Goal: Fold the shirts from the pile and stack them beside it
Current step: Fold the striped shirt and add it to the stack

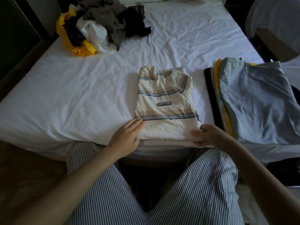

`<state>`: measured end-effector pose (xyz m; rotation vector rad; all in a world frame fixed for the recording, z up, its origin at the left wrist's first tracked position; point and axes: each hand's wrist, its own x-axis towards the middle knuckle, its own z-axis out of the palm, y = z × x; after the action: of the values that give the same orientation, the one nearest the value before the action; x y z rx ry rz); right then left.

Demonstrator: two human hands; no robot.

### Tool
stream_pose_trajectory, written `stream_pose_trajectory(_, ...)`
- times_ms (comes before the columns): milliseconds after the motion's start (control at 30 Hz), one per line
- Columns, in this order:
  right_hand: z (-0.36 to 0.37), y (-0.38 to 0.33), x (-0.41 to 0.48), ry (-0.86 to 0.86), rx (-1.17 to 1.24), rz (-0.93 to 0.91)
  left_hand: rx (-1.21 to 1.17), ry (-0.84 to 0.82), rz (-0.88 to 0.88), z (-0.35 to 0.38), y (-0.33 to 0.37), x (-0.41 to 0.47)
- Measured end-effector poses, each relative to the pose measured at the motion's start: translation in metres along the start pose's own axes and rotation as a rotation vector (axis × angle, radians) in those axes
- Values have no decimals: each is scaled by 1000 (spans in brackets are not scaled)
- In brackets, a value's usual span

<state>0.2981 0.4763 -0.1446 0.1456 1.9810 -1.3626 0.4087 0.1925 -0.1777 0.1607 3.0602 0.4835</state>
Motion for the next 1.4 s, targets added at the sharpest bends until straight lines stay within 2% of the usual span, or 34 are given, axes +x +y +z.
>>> stream_pose_trajectory(67,-7,-16,5,89,-234,-58,23,-113,35,-20,3,10)
stream_pose_trajectory(133,-11,-35,16,205,-309,-170,10,-293,36,-36,5,29)
stream_pose_trajectory(167,-11,-44,24,266,-310,-233,-24,-302,33,-41,5,42)
stream_pose_trajectory(267,-2,-71,54,441,-332,-399,-179,-132,-23,-49,4,94)
stream_pose_trajectory(367,10,-97,90,515,-288,-465,-283,44,-74,-54,1,149)
stream_pose_trajectory(467,14,-116,120,572,-299,-461,-443,95,-204,-59,-2,191)
stream_pose_trajectory(567,11,-126,136,598,-437,-444,-543,32,-357,-54,-4,219)
stream_pose_trajectory(600,8,-125,141,622,-395,-459,-555,23,-413,-50,-5,225)
stream_pose_trajectory(667,0,-119,147,677,-126,-479,-612,117,-478,-40,-12,230)
stream_pose_trajectory(733,-6,-105,150,708,185,-440,-662,238,-422,-25,-19,229)
stream_pose_trajectory(767,-6,-99,149,708,248,-404,-639,264,-393,-20,-23,226)
stream_pose_trajectory(833,-7,-94,151,668,205,-377,-676,247,-385,-18,-26,225)
stream_pose_trajectory(1000,-12,-126,158,464,27,-480,-891,97,-407,-43,-18,244)
stream_pose_trajectory(1067,-14,-138,161,422,-188,-471,-972,156,-381,-50,-18,253)
stream_pose_trajectory(1133,-20,-142,167,476,-244,-442,-1039,240,-356,-56,-17,258)
stream_pose_trajectory(1233,-26,-141,174,519,2,-316,-992,277,-388,-47,-18,263)
stream_pose_trajectory(1300,-25,-138,178,519,-13,-265,-927,232,-412,-38,-17,262)
stream_pose_trajectory(1400,-23,-139,172,476,-121,-369,-810,167,-320,-35,-21,266)
